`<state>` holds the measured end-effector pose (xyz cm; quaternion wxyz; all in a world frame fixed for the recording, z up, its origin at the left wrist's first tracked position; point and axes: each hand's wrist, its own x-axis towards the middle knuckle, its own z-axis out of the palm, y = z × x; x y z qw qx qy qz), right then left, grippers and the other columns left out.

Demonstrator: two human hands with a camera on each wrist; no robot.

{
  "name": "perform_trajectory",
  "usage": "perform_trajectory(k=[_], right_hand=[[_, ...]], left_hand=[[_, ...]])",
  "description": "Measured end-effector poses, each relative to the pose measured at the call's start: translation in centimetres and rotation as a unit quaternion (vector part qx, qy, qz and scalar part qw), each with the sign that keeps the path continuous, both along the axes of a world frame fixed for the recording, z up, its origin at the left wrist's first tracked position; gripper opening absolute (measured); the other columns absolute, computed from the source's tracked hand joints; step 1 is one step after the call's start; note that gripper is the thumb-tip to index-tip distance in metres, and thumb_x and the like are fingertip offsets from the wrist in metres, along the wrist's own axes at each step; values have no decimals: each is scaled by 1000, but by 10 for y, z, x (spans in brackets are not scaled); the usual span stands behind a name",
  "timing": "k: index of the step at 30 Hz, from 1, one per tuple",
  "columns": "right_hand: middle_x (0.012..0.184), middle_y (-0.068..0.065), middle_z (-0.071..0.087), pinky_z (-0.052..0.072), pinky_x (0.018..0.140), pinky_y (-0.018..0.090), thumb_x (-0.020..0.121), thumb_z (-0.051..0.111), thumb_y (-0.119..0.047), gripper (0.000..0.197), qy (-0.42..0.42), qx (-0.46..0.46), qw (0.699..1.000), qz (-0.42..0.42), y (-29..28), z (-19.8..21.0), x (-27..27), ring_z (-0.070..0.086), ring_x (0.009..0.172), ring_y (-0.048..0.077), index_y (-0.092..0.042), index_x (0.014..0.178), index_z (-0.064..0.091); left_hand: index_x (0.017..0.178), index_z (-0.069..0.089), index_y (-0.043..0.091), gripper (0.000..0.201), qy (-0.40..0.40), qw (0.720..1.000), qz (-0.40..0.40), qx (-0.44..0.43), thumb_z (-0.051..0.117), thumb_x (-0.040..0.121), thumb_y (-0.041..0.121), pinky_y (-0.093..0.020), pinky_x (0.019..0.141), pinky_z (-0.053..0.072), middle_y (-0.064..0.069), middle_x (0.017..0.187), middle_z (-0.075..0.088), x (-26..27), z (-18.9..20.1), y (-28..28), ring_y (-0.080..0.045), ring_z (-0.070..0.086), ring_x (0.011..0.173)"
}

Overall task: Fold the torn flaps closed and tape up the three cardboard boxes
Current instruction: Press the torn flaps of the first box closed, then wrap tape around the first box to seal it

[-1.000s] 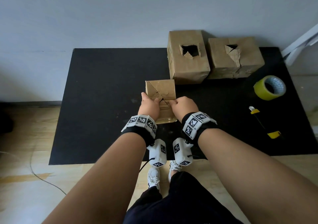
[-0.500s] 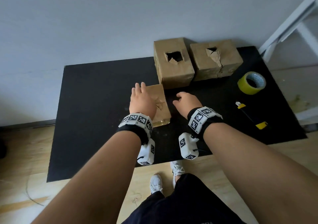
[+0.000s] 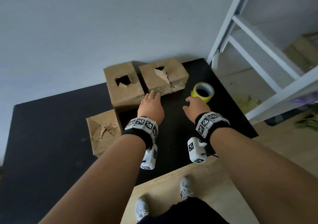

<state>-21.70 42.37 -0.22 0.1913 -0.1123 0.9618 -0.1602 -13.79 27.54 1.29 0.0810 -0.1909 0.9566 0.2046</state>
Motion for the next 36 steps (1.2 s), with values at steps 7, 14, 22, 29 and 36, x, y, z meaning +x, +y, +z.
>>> perform_trajectory(k=[7, 14, 22, 29, 36], right_hand=[[129, 13, 56, 42, 78, 35, 96, 53, -21, 34, 2, 50, 998, 37, 52, -21, -74, 56, 115, 34, -10, 128, 52], [125, 14, 58, 39, 77, 33, 96, 52, -14, 30, -21, 100, 987, 123, 58, -42, -110, 56, 114, 32, -7, 125, 52], [127, 13, 58, 42, 96, 34, 97, 48, -12, 26, -4, 172, 966, 195, 60, -46, -114, 53, 119, 29, -5, 120, 59], [129, 19, 57, 46, 99, 40, 96, 48, -14, 35, -75, 88, 985, 128, 48, -31, -118, 55, 119, 36, -4, 129, 55], [124, 19, 59, 46, 88, 40, 96, 43, -15, 35, -54, -5, 987, 150, 10, -4, -67, 57, 113, 37, -4, 128, 51]], left_hand=[[151, 24, 13, 60, -41, 999, 13, 23, 48, 96, 17, -37, 118, 21, -6, 160, 18, -64, -23, 59, -24, 17, 147], [153, 22, 17, 61, -107, 992, 53, 48, 48, 97, 16, -40, 120, 21, -4, 163, 9, -92, -44, 77, -24, 9, 149], [153, 23, 18, 62, -131, 985, 95, 63, 49, 97, 15, -41, 119, 22, -4, 162, 12, -97, -51, 78, -24, 13, 149], [149, 32, 16, 54, -103, 984, 132, 54, 48, 98, 15, -38, 116, 28, -4, 160, 21, -86, -40, 70, -23, 21, 146], [141, 43, 12, 45, -41, 984, 173, 27, 45, 96, 13, -38, 107, 37, -6, 148, 39, -48, -25, 45, -25, 37, 135]])
